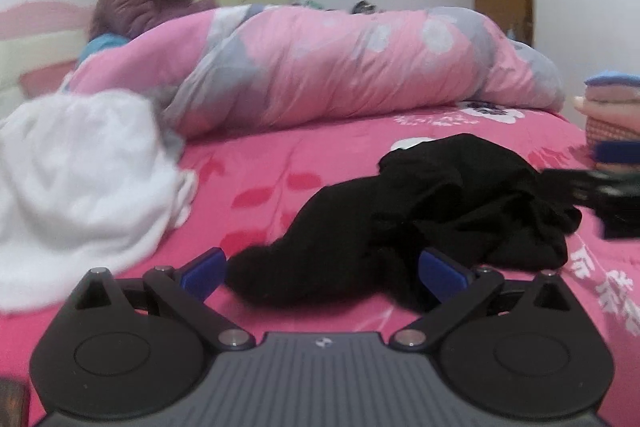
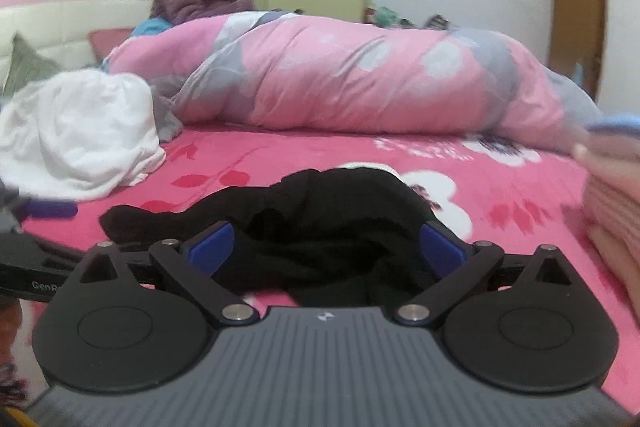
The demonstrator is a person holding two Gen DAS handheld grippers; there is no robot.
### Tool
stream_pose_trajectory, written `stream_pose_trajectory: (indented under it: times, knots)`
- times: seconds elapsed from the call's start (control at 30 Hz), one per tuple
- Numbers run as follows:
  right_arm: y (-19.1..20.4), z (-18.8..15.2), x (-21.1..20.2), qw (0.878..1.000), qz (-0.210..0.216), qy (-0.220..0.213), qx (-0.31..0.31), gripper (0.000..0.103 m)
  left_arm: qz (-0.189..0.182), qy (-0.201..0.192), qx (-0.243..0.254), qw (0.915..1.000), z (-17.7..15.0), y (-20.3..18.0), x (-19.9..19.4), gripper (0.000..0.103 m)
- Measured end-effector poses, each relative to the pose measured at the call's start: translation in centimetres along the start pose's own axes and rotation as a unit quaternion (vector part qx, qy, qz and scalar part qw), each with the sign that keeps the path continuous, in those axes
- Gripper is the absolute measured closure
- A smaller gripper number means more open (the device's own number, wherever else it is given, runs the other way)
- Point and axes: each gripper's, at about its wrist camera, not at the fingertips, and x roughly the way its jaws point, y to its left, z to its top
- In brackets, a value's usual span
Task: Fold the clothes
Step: 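Grasp the black T-shirt edge with the left gripper while the right gripper grasps another edge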
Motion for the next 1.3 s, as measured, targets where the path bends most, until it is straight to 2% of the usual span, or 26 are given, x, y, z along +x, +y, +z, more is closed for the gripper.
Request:
stream_pose_trajectory:
  times: [0.07,0.1,0.17,0.2,0.23,0.33,0.37,0.4,0.43,0.47,0.5,0.6,0.63,0.7,0.8,0.93,1.13,1.3]
  knots:
    - [0.0,1.1,2.3,0.999,0.032,0.009,-0.005,0.019,0.005,-0.003,0.030,0.9995,0.0,-0.7,0.9,0.006]
    - [0.1,1.6,3.5,0.999,0.048,0.015,-0.010,0.024,0.008,-0.004,0.045,0.9989,-0.1,-1.1,1.4,0.012]
    - [0.6,2.6,6.0,0.996,0.080,0.026,-0.023,0.025,0.011,0.005,0.061,0.9981,-0.3,-1.3,2.3,0.023]
    - [0.9,3.0,7.3,0.995,0.089,0.033,-0.029,0.026,0.011,0.010,0.066,0.9977,-0.4,-1.4,2.7,0.031]
    - [1.2,3.4,8.7,0.994,0.095,0.041,-0.036,0.026,0.009,0.016,0.070,0.9974,-0.5,-1.4,3.1,0.038]
    - [1.5,3.4,12.6,0.992,0.087,0.088,-0.035,0.029,-0.006,0.040,0.069,0.9968,-0.9,-1.4,4.4,0.043]
    - [1.6,3.3,13.8,0.990,0.084,0.105,-0.034,0.048,-0.010,0.048,0.070,0.9963,-1.1,-1.4,4.8,0.046]
    - [1.7,3.3,15.1,0.989,0.080,0.122,-0.034,0.069,-0.014,0.057,0.071,0.9958,-1.3,-1.4,5.2,0.055]
    - [1.7,3.3,16.4,0.987,0.077,0.138,-0.033,0.076,-0.018,0.062,0.071,0.9954,-1.4,-1.3,5.4,0.059]
    - [1.3,3.4,16.2,0.987,0.082,0.135,-0.020,0.092,-0.020,0.062,0.069,0.9954,-1.4,-1.3,5.4,0.060]
    - [0.8,3.5,15.5,0.988,0.091,0.125,-0.003,0.097,-0.023,0.063,0.067,0.9955,-1.5,-1.2,5.4,0.062]
    - [-1.4,4.3,12.0,0.992,0.093,0.082,0.039,0.098,-0.029,0.061,0.062,0.9958,-1.6,-1.0,5.3,0.076]
    - [-2.4,4.4,10.4,0.992,0.091,0.067,0.059,0.098,-0.030,0.059,0.061,0.9959,-1.6,-0.9,5.1,0.083]
    - [-4.5,4.6,7.0,0.990,0.087,0.040,0.099,0.099,-0.033,0.055,0.057,0.9963,-1.6,-0.7,4.6,0.091]
    - [-7.3,3.8,0.7,0.986,0.068,-0.003,0.150,0.099,-0.037,0.048,0.050,0.9969,-1.6,-0.5,3.6,0.096]
    - [-10.5,1.3,-6.8,0.981,0.024,-0.041,0.188,0.099,-0.040,0.039,0.043,0.9975,-1.7,-0.1,2.2,0.099]
    - [-14.9,-3.8,-17.2,0.966,-0.032,-0.078,0.245,0.099,-0.039,0.027,0.042,0.9980,-1.8,0.1,-0.5,0.099]
    - [-17.6,-7.7,-23.0,0.948,-0.080,-0.109,0.287,0.099,-0.025,0.020,0.032,0.9990,-1.7,0.5,-2.4,0.100]
